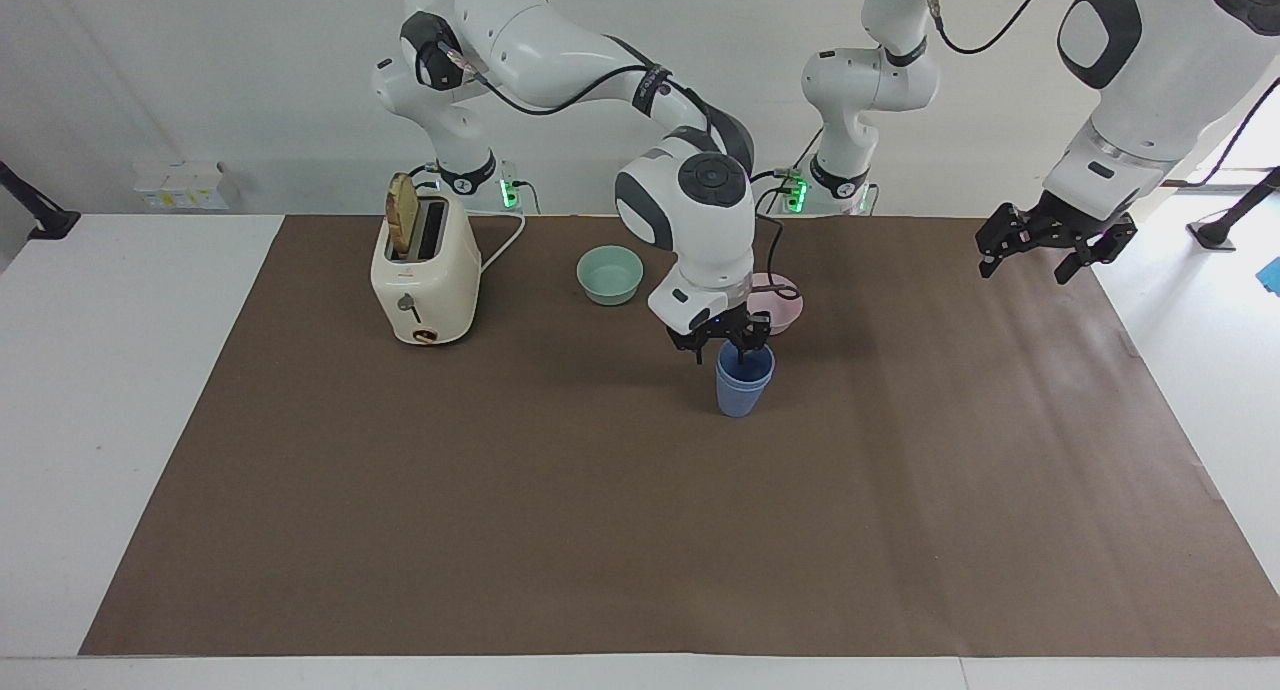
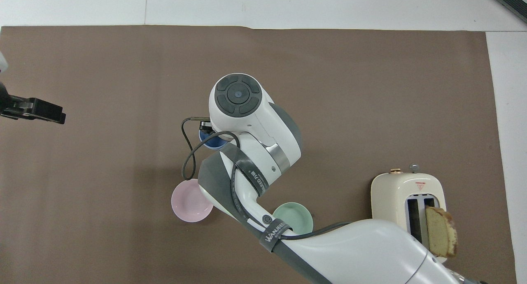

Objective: Stack blue cups with both arms

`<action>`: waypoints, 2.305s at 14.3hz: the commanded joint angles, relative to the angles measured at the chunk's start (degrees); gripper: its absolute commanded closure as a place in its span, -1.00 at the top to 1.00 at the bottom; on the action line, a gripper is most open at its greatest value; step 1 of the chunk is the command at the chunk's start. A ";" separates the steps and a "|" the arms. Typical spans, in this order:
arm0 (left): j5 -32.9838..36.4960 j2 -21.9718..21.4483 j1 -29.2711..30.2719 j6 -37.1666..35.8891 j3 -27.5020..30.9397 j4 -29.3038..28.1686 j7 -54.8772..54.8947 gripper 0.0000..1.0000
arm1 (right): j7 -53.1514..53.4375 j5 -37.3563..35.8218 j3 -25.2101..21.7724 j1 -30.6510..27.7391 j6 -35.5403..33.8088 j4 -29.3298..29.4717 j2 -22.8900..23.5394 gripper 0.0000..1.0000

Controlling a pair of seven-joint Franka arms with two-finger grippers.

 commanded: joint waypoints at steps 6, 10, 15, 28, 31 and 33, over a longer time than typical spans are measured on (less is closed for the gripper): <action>0.81 -0.84 0.49 -0.38 -0.44 -0.62 0.39 1.00 | -3.98 -4.47 0.41 -4.63 -10.07 1.02 -6.64 1.00; 0.81 -0.84 0.49 -0.38 -0.44 -0.79 0.31 1.00 | -11.79 -4.38 0.41 -10.68 -18.60 1.20 -12.44 1.00; 0.81 -0.92 0.49 -0.38 -0.44 -0.79 0.31 1.00 | -24.71 -3.68 0.59 -20.88 -25.11 1.81 -18.16 1.00; 0.89 -0.66 0.41 -0.73 -0.26 -0.18 0.48 1.00 | -39.32 4.94 0.15 -35.58 -31.89 0.07 -26.33 1.00; 0.98 -0.49 0.41 -0.73 -0.09 -0.09 0.48 1.00 | -37.13 5.29 0.15 -35.66 -31.28 -3.89 -28.62 1.00; 0.98 -0.57 0.49 -0.73 -0.09 0.00 0.31 1.00 | -33.63 5.20 0.15 -35.40 -30.32 -6.00 -29.94 1.00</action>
